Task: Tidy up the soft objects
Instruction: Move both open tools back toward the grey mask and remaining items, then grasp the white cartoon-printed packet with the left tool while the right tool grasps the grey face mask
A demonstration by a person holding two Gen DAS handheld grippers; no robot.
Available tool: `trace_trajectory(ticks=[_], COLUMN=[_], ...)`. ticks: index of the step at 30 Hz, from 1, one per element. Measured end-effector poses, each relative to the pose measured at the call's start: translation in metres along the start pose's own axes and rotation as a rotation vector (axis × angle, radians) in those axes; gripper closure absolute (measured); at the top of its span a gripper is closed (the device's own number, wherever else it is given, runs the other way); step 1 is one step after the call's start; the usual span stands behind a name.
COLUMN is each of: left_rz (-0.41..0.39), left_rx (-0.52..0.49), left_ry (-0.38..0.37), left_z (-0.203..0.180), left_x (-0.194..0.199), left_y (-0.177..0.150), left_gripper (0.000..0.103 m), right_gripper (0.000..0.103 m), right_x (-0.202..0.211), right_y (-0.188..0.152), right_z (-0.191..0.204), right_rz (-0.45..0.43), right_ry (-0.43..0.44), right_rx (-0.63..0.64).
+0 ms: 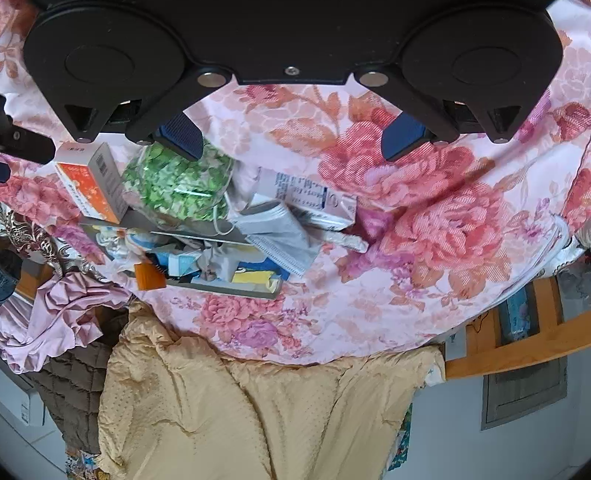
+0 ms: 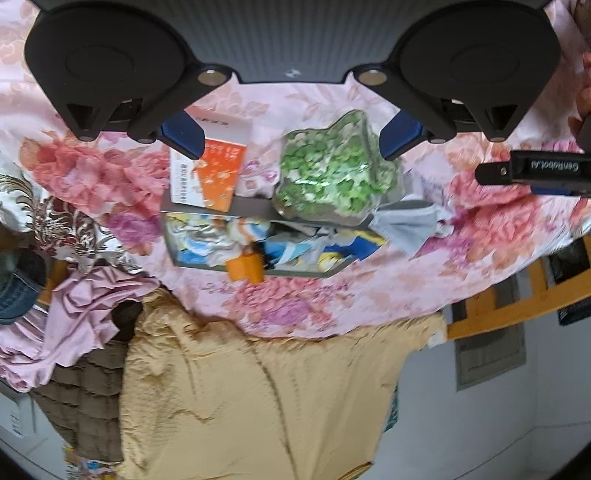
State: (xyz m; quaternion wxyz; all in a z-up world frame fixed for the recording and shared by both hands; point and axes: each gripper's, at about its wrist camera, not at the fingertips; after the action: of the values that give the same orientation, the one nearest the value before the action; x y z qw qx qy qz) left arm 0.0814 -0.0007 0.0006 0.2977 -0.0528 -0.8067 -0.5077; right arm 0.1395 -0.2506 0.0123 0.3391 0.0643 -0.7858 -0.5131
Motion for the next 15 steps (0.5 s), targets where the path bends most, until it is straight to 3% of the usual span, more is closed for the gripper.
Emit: trace_trajectory(ticks=[15], left_rz=[0.027], left_rx=[0.108], left_ry=[0.023], left_z=[0.027], left_x=[-0.024], left_y=[0.02], left_gripper=[0.001], right_gripper=[0.0], right_x=[-0.017], right_y=[-0.001], right_z=[0.012], right_rz=[0.036], right_ry=[0.046], right_rx=[0.011])
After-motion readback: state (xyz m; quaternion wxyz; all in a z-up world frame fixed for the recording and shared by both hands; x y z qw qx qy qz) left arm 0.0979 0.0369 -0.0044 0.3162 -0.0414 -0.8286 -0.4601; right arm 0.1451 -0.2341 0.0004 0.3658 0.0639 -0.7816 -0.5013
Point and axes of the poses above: each gripper's, at about its wrist camera, not at the fingertips, and x roughly against the way its jaws point, z to its left, y to its top, and after that the axes turned 15 degrees about x, right-handed
